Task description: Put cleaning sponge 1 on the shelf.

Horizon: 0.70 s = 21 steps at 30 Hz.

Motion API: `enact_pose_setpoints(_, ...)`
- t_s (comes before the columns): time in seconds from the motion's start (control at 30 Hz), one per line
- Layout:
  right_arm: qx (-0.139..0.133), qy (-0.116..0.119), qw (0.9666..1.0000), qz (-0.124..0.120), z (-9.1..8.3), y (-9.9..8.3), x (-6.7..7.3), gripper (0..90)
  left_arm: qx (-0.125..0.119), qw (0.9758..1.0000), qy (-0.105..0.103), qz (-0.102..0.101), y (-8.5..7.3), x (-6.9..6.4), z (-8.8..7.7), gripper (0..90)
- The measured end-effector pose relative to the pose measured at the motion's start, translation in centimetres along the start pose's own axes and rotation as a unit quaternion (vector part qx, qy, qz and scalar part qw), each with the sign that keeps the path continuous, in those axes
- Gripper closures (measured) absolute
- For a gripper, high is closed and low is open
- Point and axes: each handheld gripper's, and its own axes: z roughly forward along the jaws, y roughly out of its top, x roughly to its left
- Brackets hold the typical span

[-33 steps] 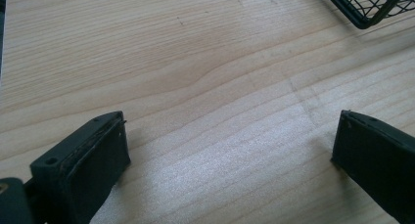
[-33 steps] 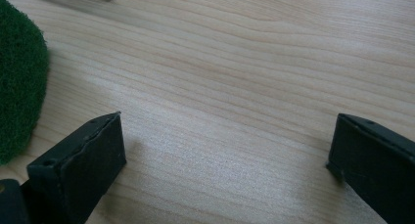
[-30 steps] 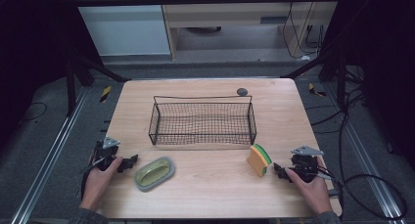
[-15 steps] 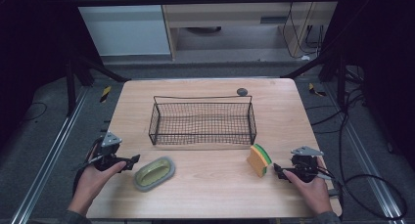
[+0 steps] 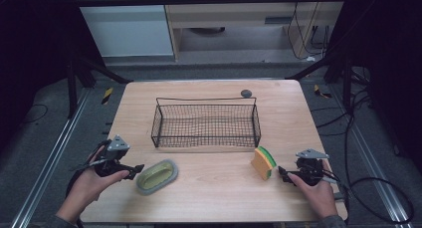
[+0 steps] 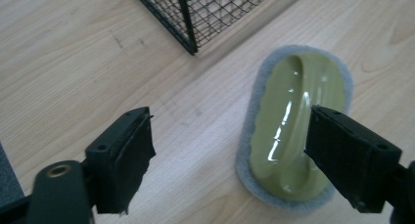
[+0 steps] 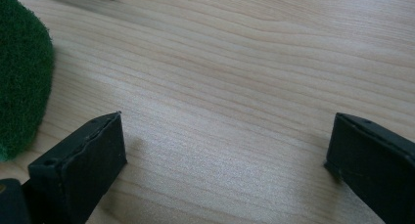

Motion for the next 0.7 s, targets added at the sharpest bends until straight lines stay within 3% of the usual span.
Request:
enact_pose_setpoints(0.07,0.0,0.001,1.0,0.001,0.0,0.0,0.0,1.2,0.006,0.9999,-0.008,0.003,0.2,-0.1,-0.1,18.9)
enact_pose_setpoints(0.1,0.001,0.001,1.0,0.002,0.0,0.0,0.0,1.2,0.017,0.9996,-0.022,0.011,0.6,-0.4,-0.2,20.4)
enact_pose_setpoints(0.23,0.0,0.0,1.0,0.0,0.0,0.0,0.0,1.2,0.039,0.9975,-0.043,0.04,1.7,-1.3,-0.4,25.9)
enact_pose_setpoints(0.4,0.0,0.0,1.0,0.0,0.0,0.0,0.0,1.2,0.063,0.9948,-0.05,0.062,2.6,-1.9,-0.1,30.4)
enact_pose_setpoints(0.5,0.0,0.001,1.0,-0.001,0.0,0.0,0.0,1.2,0.086,0.9915,-0.058,0.08,3.1,-2.5,0.6,33.4)
enact_pose_setpoints(0.7,0.0,0.002,1.0,-0.002,0.0,0.0,0.0,1.2,0.112,0.9873,-0.062,0.093,3.5,-3.0,1.8,39.1)
